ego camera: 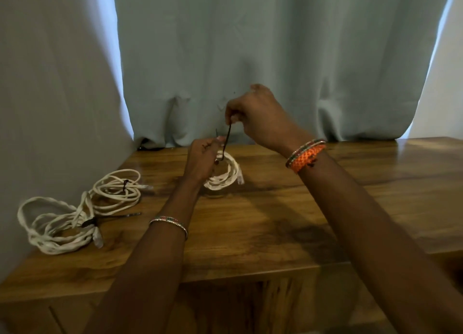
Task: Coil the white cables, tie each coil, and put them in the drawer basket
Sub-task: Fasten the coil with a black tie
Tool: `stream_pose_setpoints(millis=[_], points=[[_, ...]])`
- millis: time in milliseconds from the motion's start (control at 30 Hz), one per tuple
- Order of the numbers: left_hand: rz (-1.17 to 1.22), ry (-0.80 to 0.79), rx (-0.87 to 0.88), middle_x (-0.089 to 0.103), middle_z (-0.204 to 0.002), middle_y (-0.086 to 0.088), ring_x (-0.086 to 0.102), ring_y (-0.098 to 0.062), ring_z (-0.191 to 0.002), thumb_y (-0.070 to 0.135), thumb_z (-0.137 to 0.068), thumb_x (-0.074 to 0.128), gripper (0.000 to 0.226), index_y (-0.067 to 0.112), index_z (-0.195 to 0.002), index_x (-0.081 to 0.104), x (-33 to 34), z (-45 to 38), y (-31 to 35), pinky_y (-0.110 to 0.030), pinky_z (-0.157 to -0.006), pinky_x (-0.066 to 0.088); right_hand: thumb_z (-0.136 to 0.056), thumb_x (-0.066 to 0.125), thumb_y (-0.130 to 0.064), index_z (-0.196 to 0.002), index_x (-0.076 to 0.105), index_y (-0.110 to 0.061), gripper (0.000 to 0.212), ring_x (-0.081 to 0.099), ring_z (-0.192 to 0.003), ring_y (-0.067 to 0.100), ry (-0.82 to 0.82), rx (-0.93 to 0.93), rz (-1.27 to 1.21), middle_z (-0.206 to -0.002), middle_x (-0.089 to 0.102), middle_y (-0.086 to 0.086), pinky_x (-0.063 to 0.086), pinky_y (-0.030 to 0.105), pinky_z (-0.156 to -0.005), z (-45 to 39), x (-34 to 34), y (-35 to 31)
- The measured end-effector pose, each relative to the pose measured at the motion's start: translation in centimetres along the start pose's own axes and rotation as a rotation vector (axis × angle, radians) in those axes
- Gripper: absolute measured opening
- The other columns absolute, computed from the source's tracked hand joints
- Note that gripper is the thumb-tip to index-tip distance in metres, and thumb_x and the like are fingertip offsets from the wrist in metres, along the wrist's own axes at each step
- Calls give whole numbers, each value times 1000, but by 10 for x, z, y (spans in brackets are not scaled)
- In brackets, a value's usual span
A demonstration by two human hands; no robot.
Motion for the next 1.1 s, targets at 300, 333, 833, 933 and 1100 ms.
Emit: stream_pose_setpoints(millis=[300, 333, 833, 933, 1100], points=[[211, 10, 47, 30, -52, -5, 26, -9, -33, 31, -96, 48, 21, 31, -100, 68, 9, 7, 33, -14, -33, 24, -78, 74, -12, -84, 76, -6, 8, 61, -66, 6, 387, 533, -561, -75, 70, 3, 54, 27, -66, 31, 49, 77], [227, 12, 46, 31, -51, -6, 26, -8, -33, 29, -96, 48, 21, 31, -103, 68, 9, 7, 34, -14, -32, 24, -77, 75, -14, -85, 76, -6, 11, 62, -67, 9, 353, 565, -557, -76, 70, 4, 52, 24, -66, 33, 58, 79], [51, 162, 67, 36, -46, -2, 30, -5, -35, 26, -96, 50, 26, 16, -109, 70, -5, 6, 32, -20, -40, 29, -86, 59, 0, -74, 66, -4, 15, 58, -56, 17, -255, 974, -1299, -53, 64, 4, 52, 25, -51, 61, 138, 70], [18, 198, 60, 34, -44, 3, 33, -10, -40, 26, -95, 51, 21, 24, -96, 71, -12, 6, 33, -25, -46, 31, -85, 62, -3, -75, 64, -4, 10, 56, -66, 18, -271, 1005, -1231, -64, 63, 7, 50, 29, -60, 68, 143, 79], [-3, 94, 33, 41, -42, 9, 36, -1, -34, 22, -95, 50, 23, 18, -106, 70, -1, 8, 34, -19, -42, 33, -87, 62, -3, -76, 65, -11, 13, 60, -65, 13, -147, 866, -1142, -71, 65, 3, 52, 32, -72, 57, 134, 87]])
Point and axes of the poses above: each hand's wrist, its own z-axis away from the middle knuckle, its own x-axis out of the palm, y = z × x, the point moved 10 cm from there along -z, towards the middle knuckle
